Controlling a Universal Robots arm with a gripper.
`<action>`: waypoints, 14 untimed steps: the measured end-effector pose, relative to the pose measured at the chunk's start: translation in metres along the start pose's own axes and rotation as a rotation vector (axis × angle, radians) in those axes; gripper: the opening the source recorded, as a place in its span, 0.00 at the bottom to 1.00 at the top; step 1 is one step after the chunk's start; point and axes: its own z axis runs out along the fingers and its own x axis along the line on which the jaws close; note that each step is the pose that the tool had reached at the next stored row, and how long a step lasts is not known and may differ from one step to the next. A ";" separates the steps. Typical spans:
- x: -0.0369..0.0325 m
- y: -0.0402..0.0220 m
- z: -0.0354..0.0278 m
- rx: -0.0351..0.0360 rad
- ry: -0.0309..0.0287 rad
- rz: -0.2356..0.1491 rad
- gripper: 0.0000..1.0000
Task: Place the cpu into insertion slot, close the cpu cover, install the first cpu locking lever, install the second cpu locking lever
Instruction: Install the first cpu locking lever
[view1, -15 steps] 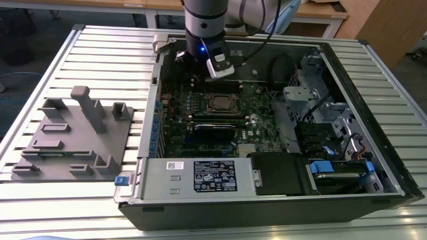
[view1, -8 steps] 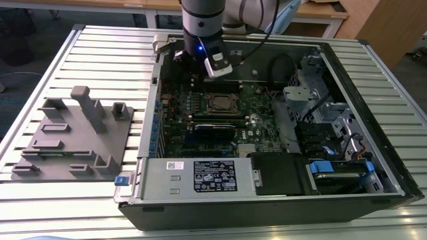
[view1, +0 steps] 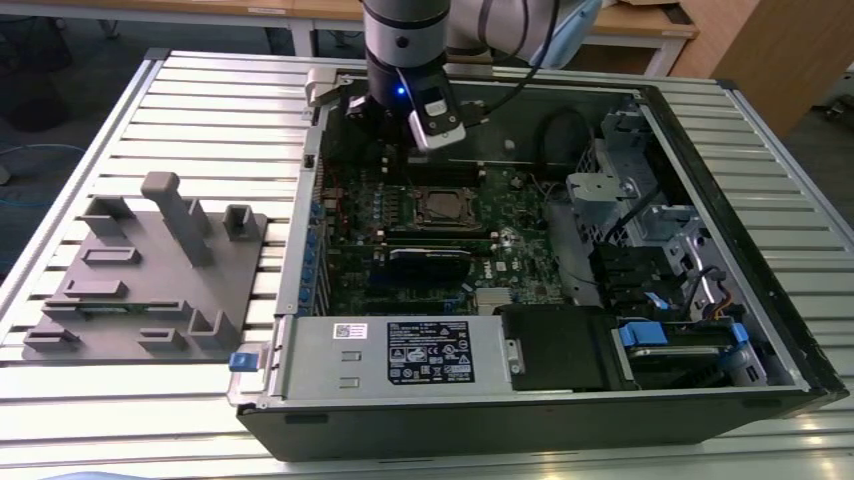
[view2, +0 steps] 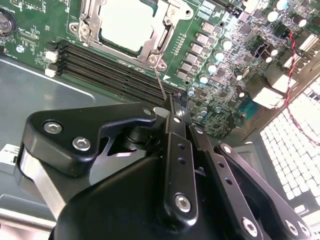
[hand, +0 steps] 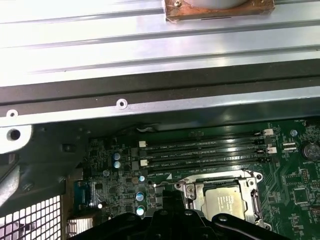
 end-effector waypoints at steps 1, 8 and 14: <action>0.0008 -0.0001 -0.0001 -0.0004 -0.0007 0.000 0.10; 0.0114 -0.0015 -0.0004 -0.0015 -0.0074 -0.005 0.10; 0.0184 -0.0023 -0.0005 -0.0023 -0.0121 -0.010 0.10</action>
